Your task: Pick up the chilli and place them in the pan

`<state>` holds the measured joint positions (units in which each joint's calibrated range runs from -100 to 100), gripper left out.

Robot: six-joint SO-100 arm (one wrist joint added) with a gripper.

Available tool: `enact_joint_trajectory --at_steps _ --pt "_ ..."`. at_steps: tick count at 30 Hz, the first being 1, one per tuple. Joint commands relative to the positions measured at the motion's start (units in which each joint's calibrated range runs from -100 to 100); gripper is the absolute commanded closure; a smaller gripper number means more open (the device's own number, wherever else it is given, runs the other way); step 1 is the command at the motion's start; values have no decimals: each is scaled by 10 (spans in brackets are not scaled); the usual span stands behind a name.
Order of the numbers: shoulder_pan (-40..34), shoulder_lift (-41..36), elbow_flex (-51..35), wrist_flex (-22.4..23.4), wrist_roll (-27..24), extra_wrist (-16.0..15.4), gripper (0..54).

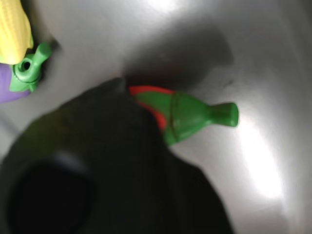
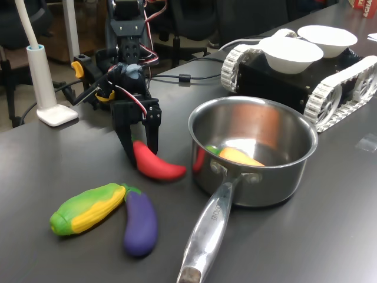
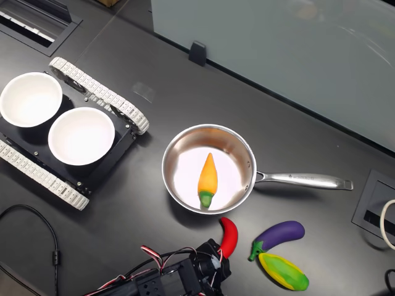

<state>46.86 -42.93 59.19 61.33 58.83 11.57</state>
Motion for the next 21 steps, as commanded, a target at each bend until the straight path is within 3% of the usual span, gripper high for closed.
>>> enact_joint_trajectory --at_steps 1,9,21 --pt "-1 -6 4 -11 -19 21 535" --pt "-23 -20 -33 -6 -78 7 535" --pt "-13 -47 -108 32 -159 -69 536"
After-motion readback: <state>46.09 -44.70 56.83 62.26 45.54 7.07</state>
